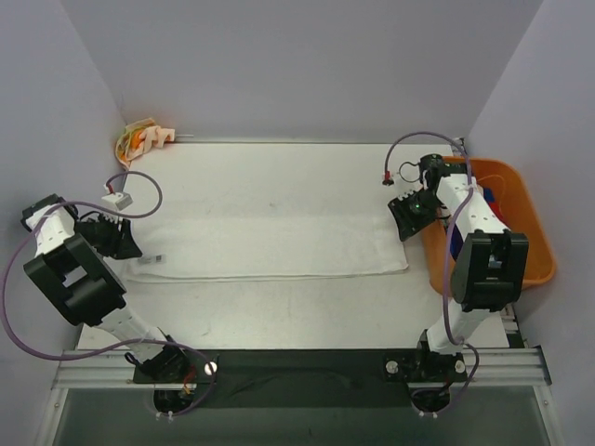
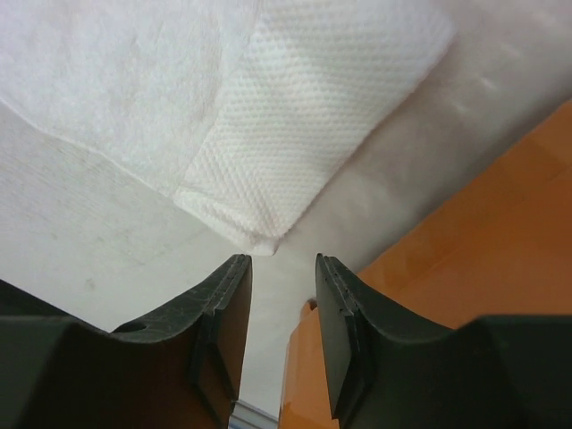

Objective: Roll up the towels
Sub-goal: Fold the towel

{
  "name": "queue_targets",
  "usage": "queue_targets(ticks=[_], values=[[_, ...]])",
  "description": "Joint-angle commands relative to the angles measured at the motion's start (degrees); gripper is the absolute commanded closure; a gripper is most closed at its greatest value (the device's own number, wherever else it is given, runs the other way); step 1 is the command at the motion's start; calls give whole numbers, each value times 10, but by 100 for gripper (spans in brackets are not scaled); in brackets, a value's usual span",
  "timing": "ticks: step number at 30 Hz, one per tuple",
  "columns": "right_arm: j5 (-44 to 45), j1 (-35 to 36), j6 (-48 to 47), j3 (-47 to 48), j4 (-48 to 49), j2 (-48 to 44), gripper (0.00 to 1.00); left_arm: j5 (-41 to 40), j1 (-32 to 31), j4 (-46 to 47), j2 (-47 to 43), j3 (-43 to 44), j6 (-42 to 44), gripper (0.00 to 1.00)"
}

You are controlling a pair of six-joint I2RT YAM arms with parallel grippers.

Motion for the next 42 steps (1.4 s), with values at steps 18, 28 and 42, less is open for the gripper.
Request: queue_targets(ticks=[18, 28, 42], values=[[134, 78, 249, 98, 73, 93, 71, -119, -88, 259, 36, 13, -301, 35], [195, 104, 234, 97, 108, 165, 81, -160, -108, 315, 102, 34, -355, 43], [220, 107, 261, 158, 117, 211, 88, -201, -110, 327, 149, 90, -395, 90]])
